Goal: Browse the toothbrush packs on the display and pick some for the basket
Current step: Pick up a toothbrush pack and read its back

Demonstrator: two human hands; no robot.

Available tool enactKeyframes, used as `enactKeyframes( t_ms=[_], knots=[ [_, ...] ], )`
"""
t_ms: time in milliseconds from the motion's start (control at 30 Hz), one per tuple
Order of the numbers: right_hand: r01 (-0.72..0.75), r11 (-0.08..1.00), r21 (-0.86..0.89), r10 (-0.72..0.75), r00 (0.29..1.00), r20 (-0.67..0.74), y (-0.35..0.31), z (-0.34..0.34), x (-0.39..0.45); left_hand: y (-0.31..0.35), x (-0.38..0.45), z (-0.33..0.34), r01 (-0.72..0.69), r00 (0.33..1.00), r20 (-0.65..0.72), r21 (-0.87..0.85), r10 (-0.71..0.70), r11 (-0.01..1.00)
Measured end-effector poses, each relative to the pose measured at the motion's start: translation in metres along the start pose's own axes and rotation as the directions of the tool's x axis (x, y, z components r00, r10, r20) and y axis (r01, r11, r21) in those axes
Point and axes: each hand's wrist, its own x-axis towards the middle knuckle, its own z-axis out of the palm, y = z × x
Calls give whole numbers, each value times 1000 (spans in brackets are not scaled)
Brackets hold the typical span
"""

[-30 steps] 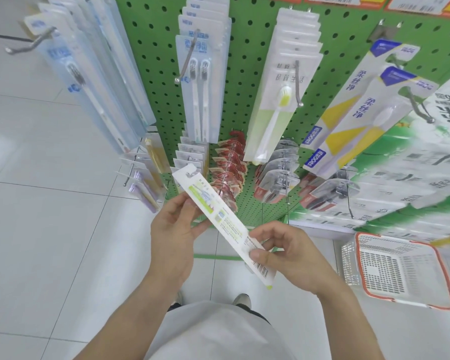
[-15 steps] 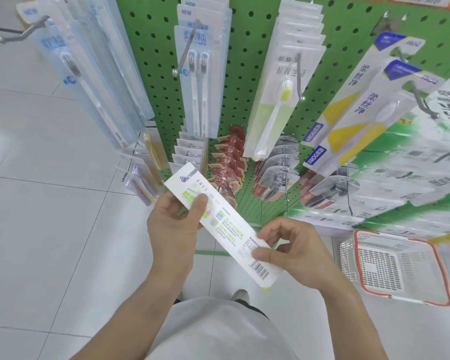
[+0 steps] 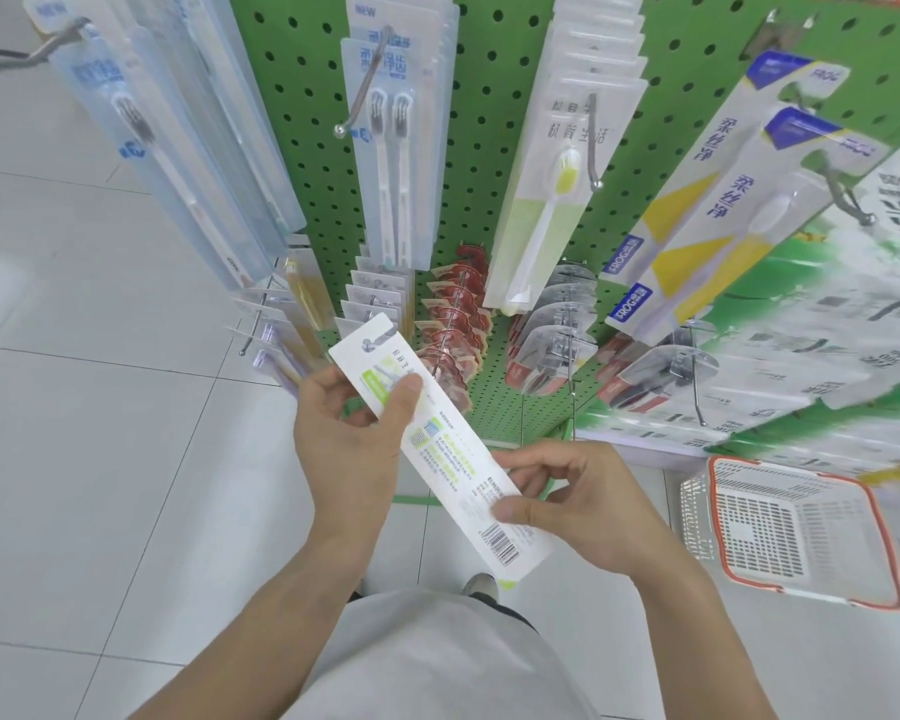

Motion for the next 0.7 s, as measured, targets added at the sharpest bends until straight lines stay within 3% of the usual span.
enactKeyframes(
  t_ms=[267,400,500,700],
  knots=[
    [64,998,29,-62,994,-88,5,-2,-2,0,1,-8,50,996,-65,-53,-53,997],
    [35,999,-9,-35,999,-35,6,-6,-7,2,2,-12,53,994,-87,-107,-63,993],
    [9,998,59,-7,1000,-30,7,-5,-10,2,-1,-12,55,994,-86,-125,-66,991],
    [6,992,125,4,997,-82,15,-1,-14,-3,-16,-8,11,999,36,-66,-9,998]
  ],
)
